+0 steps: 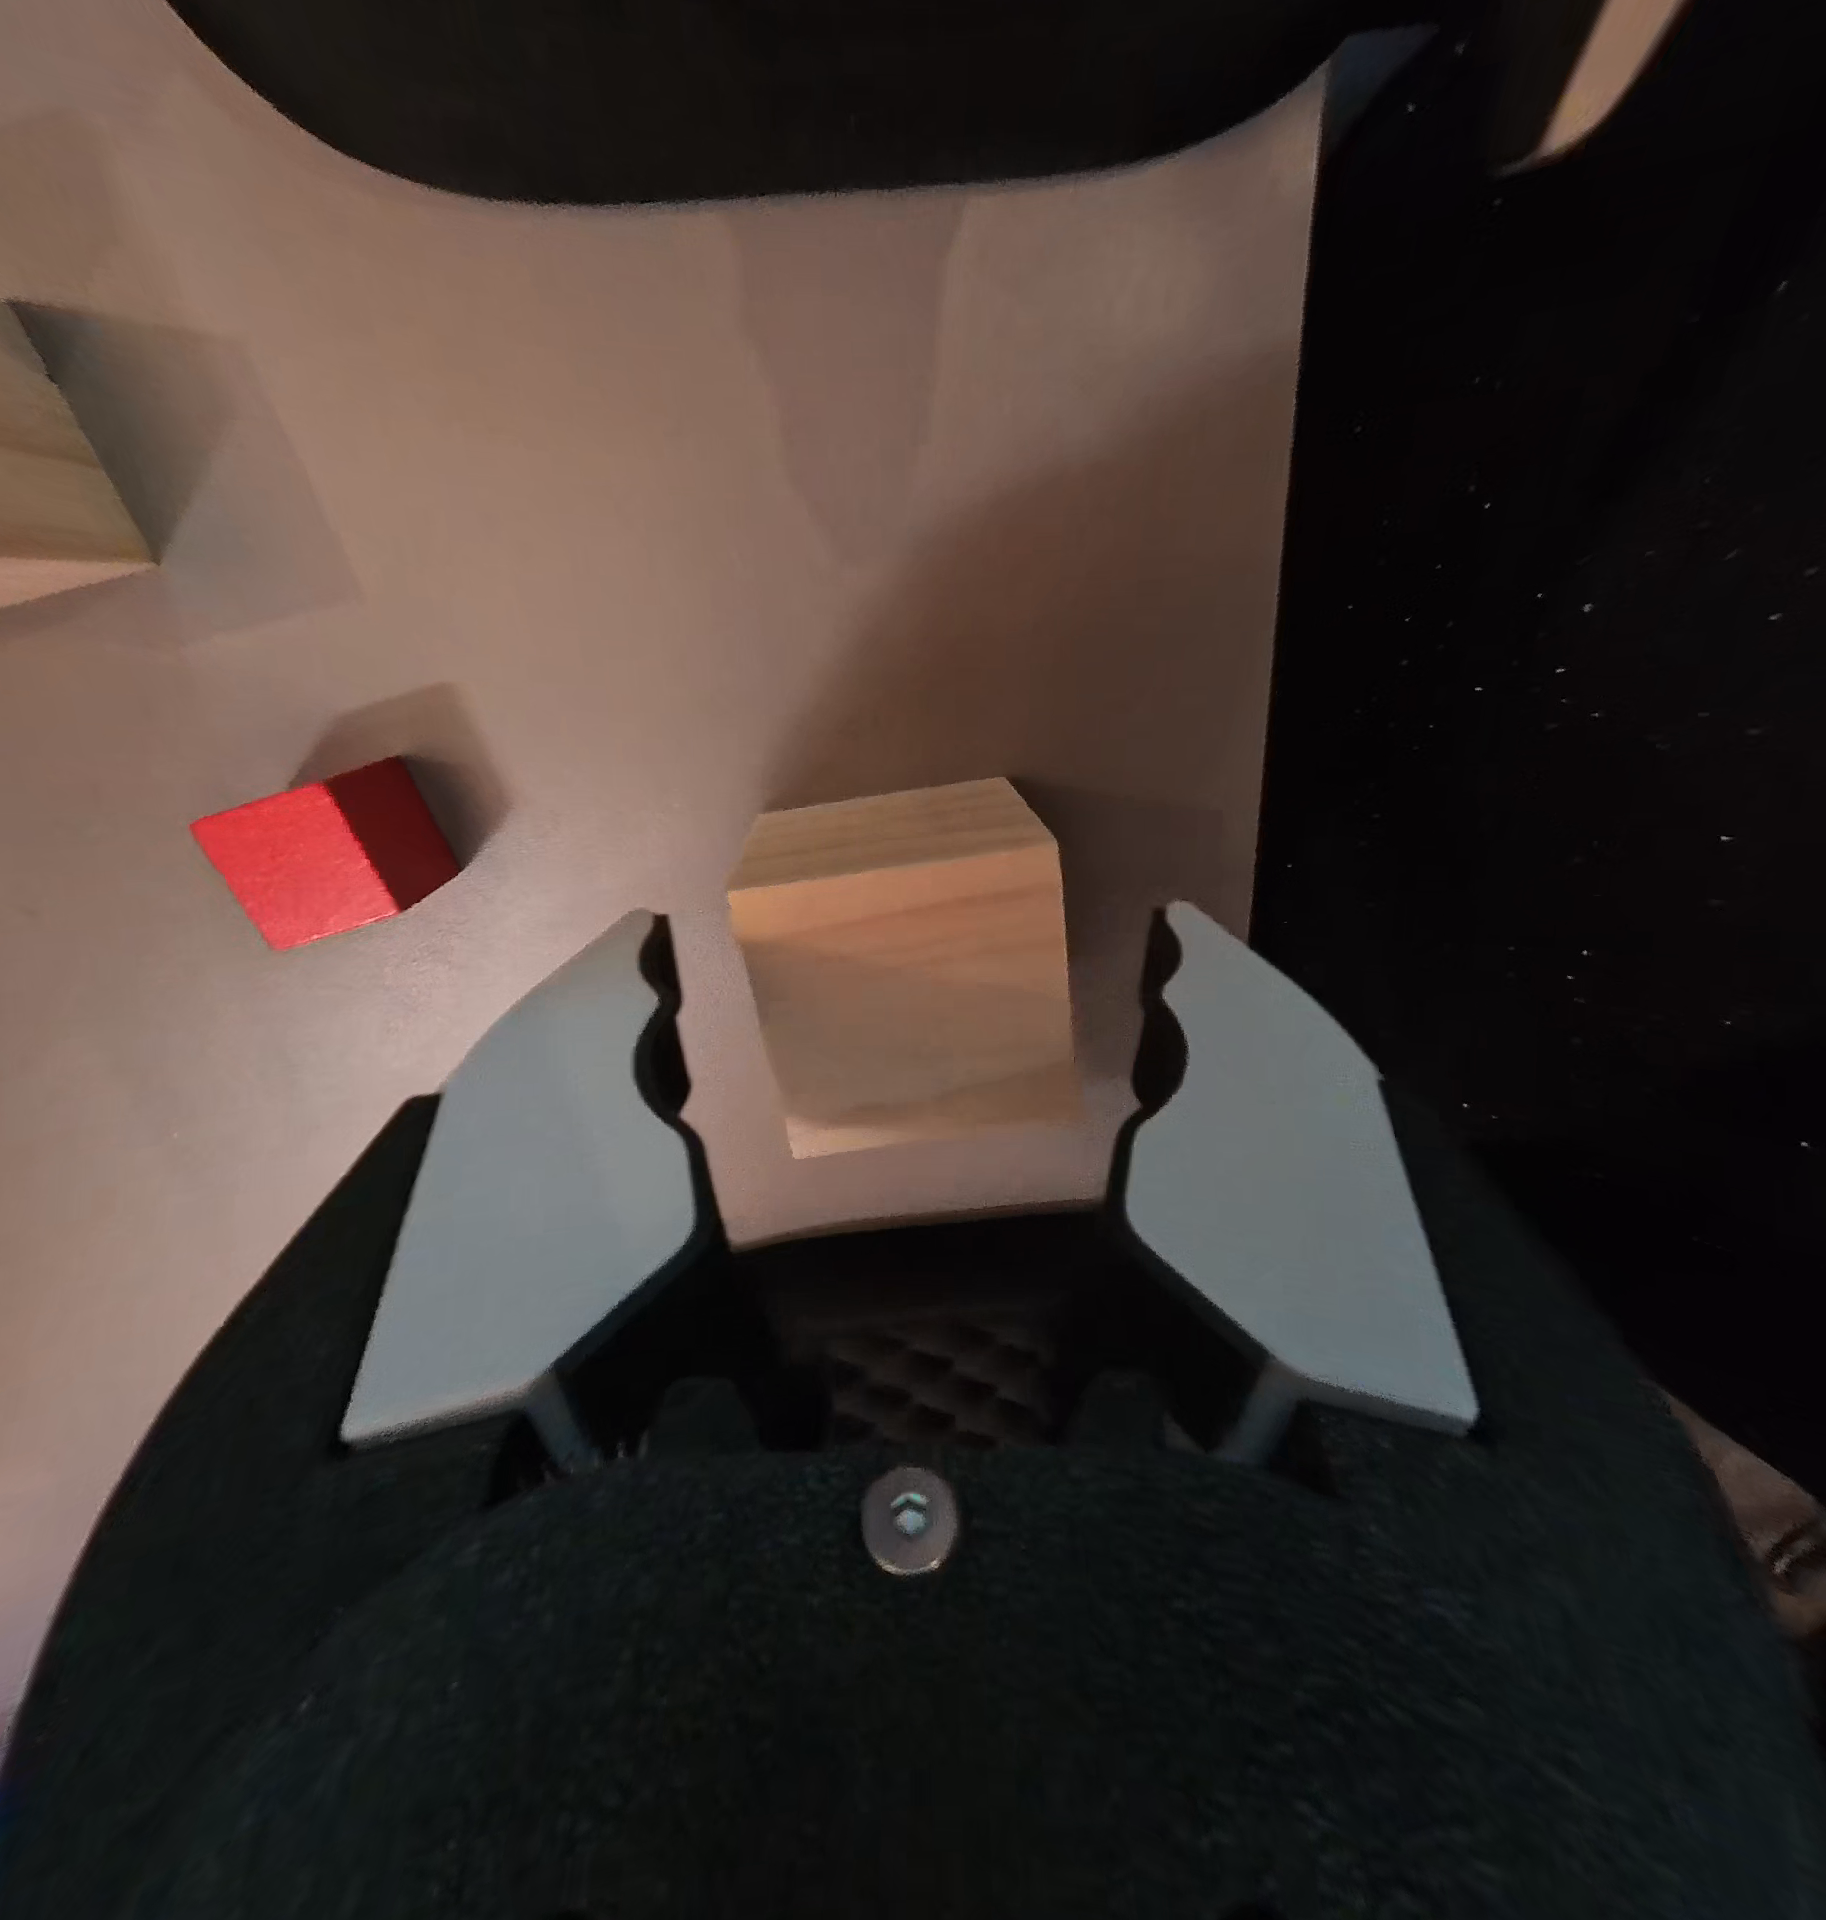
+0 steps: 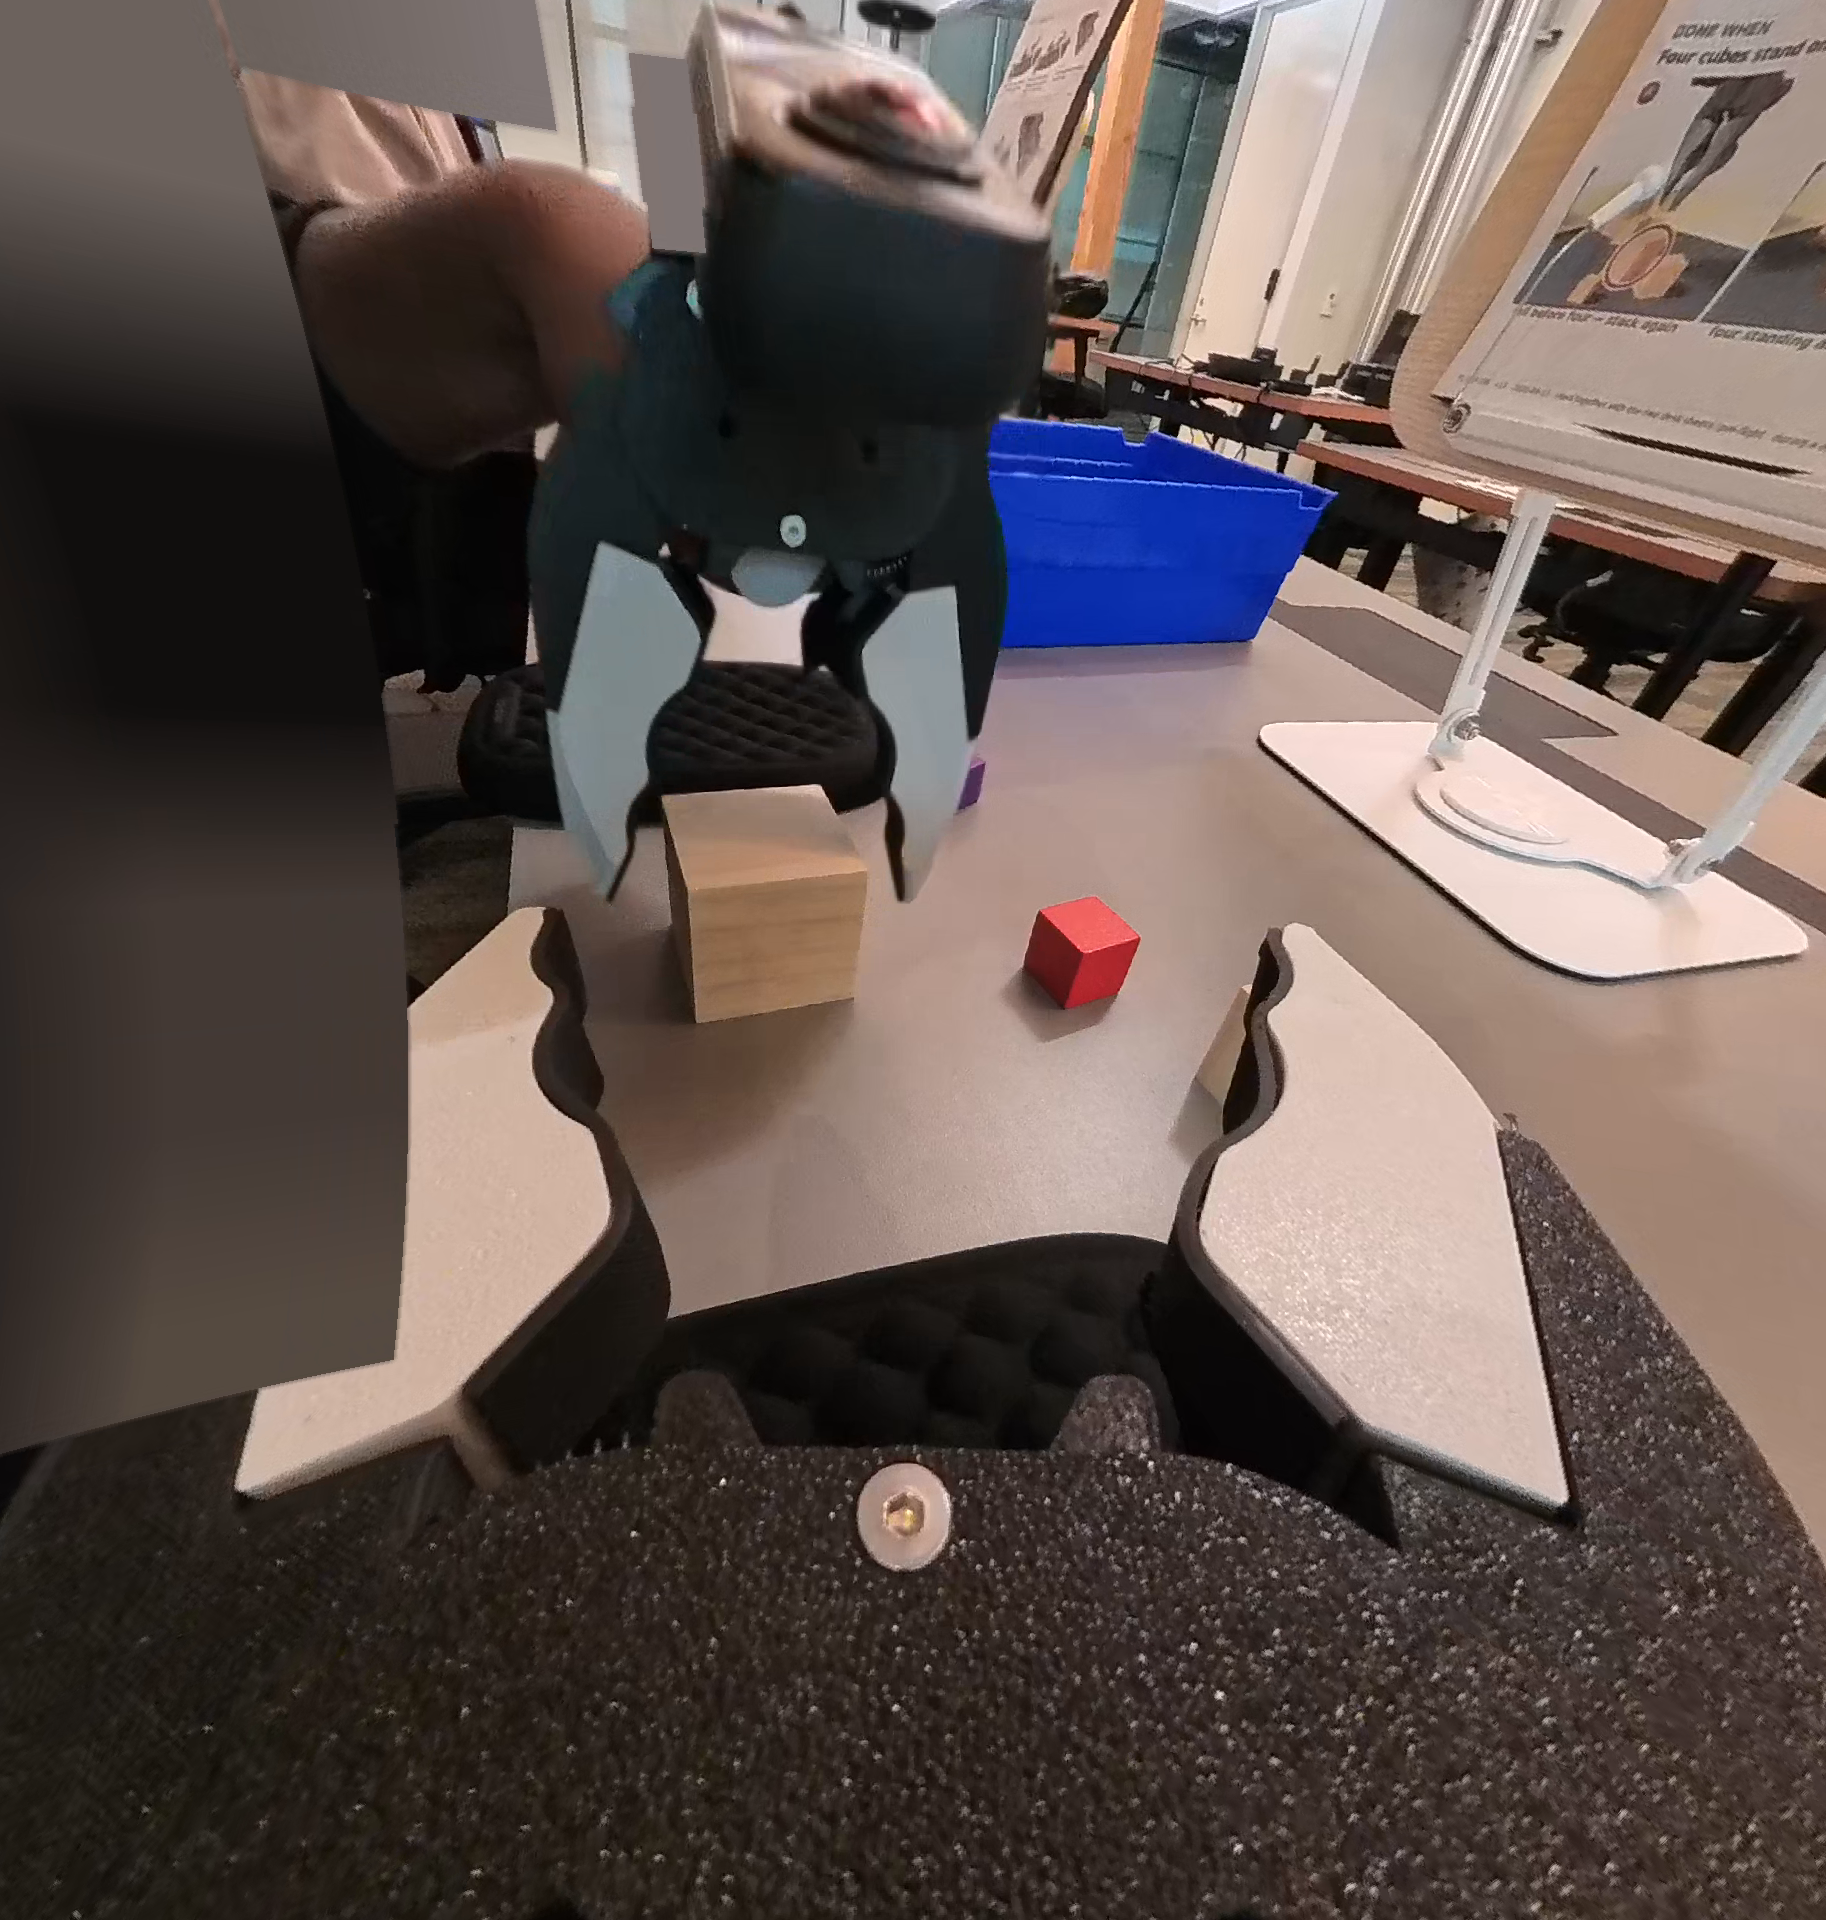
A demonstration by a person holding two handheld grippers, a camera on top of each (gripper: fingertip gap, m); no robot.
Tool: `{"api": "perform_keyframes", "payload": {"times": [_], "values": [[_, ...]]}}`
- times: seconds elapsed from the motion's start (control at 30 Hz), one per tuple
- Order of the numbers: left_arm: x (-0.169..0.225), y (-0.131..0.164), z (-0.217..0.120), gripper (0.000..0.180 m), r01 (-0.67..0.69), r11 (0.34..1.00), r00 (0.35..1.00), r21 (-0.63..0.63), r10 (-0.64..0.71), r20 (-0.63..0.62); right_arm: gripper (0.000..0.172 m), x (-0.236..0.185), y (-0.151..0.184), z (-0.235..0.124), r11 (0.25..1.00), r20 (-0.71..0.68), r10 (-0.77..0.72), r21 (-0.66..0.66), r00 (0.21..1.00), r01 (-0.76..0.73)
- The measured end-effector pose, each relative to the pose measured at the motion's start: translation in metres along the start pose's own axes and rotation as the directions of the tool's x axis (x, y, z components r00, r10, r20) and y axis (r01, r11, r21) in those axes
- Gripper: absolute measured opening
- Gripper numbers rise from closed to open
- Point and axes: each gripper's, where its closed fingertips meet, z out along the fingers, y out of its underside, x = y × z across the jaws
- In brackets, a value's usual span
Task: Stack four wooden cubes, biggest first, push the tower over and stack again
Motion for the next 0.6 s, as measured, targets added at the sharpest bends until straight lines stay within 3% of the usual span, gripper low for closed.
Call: {"api": "perform_keyframes", "payload": {"times": [0.1,0.27,0.37,0.47,0.6], "values": [[-0.009,-0.011,-0.019,0.097,0.005,0.995,1.000,0.097,-0.008,0.027,0.119,0.000,0.000,0.000,1.000,0.001,0.002,0.003,1.000,-0.002],[-0.068,-0.051,-0.064,0.087,0.144,0.901,0.976,0.410,-0.198,0.092,0.119,0.000,-0.001,0.000,1.000,0.000,0.004,0.008,1.000,-0.004],[-0.110,-0.051,-0.054,0.086,0.137,0.928,0.966,0.346,-0.203,0.162,0.118,0.000,0.000,0.000,1.000,0.001,0.001,0.004,1.000,-0.001],[-0.136,-0.056,-0.026,0.084,0.162,0.951,0.971,0.262,-0.202,0.130,0.118,0.000,0.000,0.000,1.000,0.000,0.002,0.002,1.000,-0.002],[-0.147,-0.072,-0.001,0.073,0.178,0.949,0.980,0.258,-0.194,0.036,0.117,0.001,-0.002,-0.001,1.000,0.000,0.009,0.014,1.000,-0.009]]}}
